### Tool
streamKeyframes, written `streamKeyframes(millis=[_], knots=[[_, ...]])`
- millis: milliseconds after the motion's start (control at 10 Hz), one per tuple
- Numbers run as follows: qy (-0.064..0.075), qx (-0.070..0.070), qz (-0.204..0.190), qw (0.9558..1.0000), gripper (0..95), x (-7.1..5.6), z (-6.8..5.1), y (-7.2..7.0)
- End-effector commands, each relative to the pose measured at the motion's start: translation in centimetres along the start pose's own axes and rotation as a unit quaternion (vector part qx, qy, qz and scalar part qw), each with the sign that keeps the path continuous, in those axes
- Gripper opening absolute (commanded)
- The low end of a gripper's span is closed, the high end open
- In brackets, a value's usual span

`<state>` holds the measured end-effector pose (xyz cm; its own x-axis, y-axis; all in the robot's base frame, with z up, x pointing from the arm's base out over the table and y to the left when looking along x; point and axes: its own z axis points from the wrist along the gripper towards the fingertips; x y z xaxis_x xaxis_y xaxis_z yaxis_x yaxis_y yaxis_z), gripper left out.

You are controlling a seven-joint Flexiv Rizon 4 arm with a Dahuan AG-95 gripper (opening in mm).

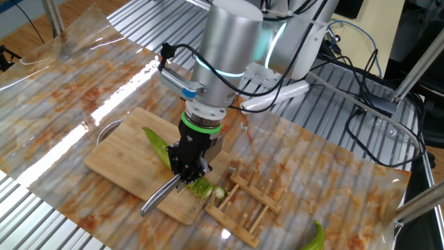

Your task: Chop the chili peppers

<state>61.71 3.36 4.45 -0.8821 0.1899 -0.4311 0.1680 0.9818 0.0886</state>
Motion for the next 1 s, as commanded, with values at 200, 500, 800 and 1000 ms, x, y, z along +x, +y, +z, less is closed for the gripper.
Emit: streamKeyframes(millis=[200,500,800,1000], knots=[[0.007,0.008,-0.001,0.9999,0.0,0.5,1.7,-0.2],[0.012,-0.001,0.006,0.9999,0.0,0.4,1.9,-0.2],[0.011,0.001,0.005,0.9999,0.0,1.0,2.7,-0.2],[0.039,0.006,0.000,0.9992,0.0,1.1,2.9,-0.2]])
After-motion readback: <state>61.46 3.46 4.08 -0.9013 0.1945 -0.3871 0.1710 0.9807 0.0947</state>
